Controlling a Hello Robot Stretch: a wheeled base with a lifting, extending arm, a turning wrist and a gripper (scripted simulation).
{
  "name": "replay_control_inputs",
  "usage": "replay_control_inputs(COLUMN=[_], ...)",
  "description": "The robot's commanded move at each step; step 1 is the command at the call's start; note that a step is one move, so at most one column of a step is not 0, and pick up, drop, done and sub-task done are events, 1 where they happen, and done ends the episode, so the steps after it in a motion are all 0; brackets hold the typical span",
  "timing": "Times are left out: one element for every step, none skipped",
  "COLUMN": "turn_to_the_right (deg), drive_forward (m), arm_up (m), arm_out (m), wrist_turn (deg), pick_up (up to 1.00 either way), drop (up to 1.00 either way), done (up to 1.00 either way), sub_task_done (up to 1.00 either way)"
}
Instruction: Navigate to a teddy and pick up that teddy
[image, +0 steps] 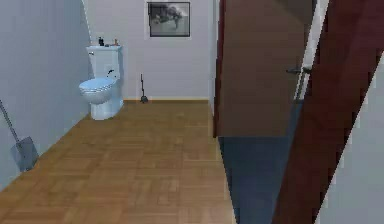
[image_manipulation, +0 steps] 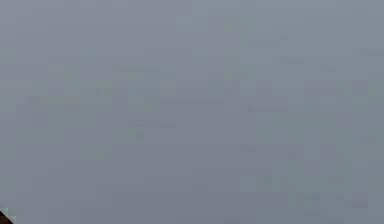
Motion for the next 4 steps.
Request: replay_control_inputs(turn_to_the_right=[-45.0,-45.0,0.0,45.0], drive_forward=[0.0,0.0,0.25,0.0], arm_up=[0.0,0.0,0.0,0.0], arm_out=[0.0,0.0,0.0,0.0], wrist_turn=[0.0,0.0,0.0,0.0], pick_up=[0.0,0.0,0.0,0.0], drop=[0.0,0.0,0.0,0.0], done=[0.0,0.0,0.0,0.0], sub_task_done=[0.0,0.0,0.0,0.0])
